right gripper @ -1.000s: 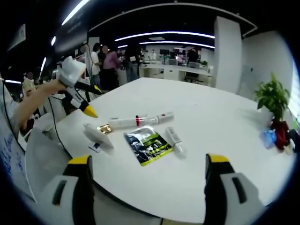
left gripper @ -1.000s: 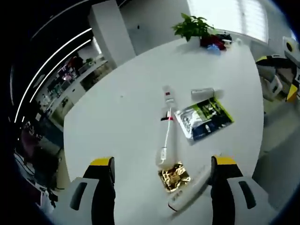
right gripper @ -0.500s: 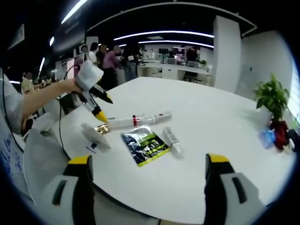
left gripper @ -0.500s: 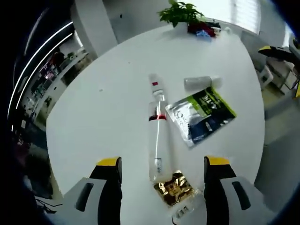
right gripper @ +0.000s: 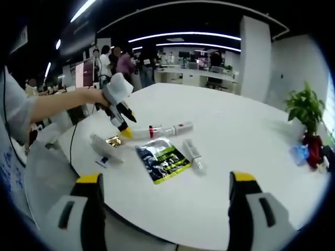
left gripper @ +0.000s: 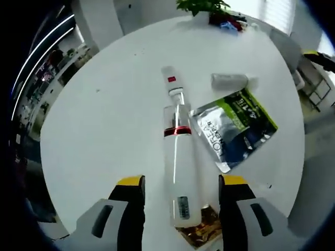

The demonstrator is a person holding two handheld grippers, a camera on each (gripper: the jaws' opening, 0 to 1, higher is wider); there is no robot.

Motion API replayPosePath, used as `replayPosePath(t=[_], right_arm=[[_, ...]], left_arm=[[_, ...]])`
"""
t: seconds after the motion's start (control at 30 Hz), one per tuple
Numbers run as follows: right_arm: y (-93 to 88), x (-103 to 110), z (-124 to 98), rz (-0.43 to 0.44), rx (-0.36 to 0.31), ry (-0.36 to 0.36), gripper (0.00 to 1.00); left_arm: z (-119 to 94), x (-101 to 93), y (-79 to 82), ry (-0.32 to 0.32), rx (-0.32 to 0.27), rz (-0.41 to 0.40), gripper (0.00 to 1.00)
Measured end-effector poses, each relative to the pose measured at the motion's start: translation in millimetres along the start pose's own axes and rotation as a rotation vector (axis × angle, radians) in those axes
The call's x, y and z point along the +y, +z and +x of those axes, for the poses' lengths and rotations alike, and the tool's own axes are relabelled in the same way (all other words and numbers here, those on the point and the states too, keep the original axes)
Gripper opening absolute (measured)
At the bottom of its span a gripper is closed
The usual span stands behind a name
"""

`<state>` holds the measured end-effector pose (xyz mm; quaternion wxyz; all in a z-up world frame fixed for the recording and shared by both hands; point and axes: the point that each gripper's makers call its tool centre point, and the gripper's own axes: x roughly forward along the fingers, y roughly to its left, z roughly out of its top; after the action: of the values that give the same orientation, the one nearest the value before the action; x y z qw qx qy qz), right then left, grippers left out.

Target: Arrange the skincare products in the storage area until every visible bottle or jar stands upright without overlapping.

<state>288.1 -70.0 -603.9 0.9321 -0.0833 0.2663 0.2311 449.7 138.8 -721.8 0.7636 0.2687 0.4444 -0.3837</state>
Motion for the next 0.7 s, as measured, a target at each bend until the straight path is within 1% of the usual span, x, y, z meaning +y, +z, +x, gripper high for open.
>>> replayPosePath(t=[0.07,0.2,0.33,0.5,0.57,0.67,0.7], right_arm=[[-0.9,-1.0,0.5,0.001,0.004,-0.001,1.0],[-3.6,-3.5,1.9,0.004,0.014,-0.005,1.0],[-5.6,-5.5,3.2,0.007,0.022,-0.008,1.0],[-5.7,-6.6,4.0,0.008,0.025,-0.01,1.0],[-6.3,-7.4,4.4,0.008,0.027,-0.011,1.0],[-8.0,-7.5,6.8,0.01,0.03,-0.009,1.0],[-8.5,-7.0,7.3,0.01,0.032,-0.006,1.0]], left_arm=[[5.5,-0.5,-1.9,-0.015,0.016,-0.016,0.48],[15.0,-3.0,-0.7,-0.037,0.027,-0.026,0.46],[23.6,-5.4,1.0,-0.063,0.035,-0.045,0.4],[29.3,-4.6,0.4,-0.074,0.047,-0.058,0.36],[28.6,-1.5,2.2,-0.066,0.037,-0.063,0.32],[28.3,0.7,2.3,-0.07,0.028,-0.065,0.3],[28.7,2.2,2.4,-0.058,0.028,-0.071,0.28]])
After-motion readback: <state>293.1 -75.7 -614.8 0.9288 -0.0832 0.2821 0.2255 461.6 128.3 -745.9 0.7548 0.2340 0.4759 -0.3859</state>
